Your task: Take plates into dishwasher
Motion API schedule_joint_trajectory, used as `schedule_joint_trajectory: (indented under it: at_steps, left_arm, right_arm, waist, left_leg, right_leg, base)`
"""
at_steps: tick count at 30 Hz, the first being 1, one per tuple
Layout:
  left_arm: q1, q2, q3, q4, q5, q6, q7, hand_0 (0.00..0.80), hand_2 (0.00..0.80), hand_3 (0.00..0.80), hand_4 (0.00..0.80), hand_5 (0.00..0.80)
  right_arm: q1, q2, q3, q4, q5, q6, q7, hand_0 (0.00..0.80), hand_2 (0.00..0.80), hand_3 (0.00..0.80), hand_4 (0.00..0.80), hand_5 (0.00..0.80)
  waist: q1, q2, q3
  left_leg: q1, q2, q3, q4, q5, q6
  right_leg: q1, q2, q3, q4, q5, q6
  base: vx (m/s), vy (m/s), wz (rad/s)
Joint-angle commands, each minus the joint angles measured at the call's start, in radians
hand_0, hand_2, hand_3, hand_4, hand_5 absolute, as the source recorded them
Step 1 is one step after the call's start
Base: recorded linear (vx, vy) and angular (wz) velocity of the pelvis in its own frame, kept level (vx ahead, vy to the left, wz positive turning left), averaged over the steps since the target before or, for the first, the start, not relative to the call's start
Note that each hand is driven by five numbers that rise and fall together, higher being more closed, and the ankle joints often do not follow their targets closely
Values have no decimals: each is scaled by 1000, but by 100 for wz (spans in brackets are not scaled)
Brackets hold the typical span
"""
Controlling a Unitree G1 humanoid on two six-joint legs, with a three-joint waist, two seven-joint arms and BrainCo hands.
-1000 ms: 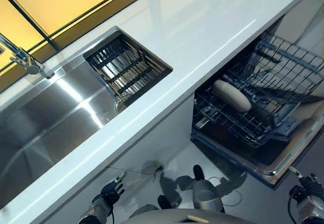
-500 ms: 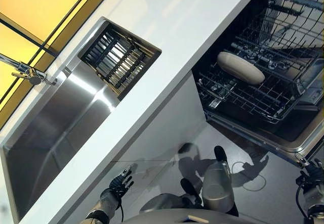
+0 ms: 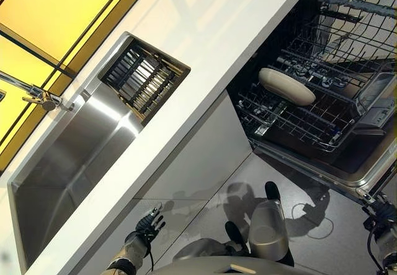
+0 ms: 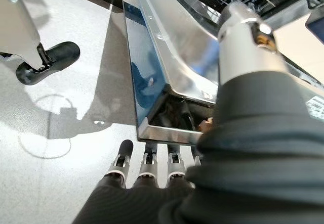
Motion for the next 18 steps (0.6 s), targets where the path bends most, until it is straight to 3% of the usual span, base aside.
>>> schedule_joint_trajectory:
  at_steps: [1, 18]
  left_arm:
    - [-17, 43, 25, -46, -26, -61, 12, 0, 0, 0, 0, 0]
    - [40, 67, 65, -43, 26, -30, 52, 0, 0, 0, 0, 0]
  right_arm:
    - [-232, -51, 98, -246, 35, -82, 121, 0, 0, 0, 0, 0]
    - [-402, -115, 136, -337, 117, -8, 120, 0, 0, 0, 0, 0]
  waist:
    - [72, -57, -112]
    - [157, -127, -183]
  left_leg:
    - [-85, -40, -26, 183, -71, 12]
    - [-46, -20, -69, 176, -75, 7]
  right_leg:
    - [93, -38, -10, 140, -205, -12]
    - [207, -32, -56, 67, -190, -8]
  base:
    - [0, 0, 0]
    - [72, -37, 7]
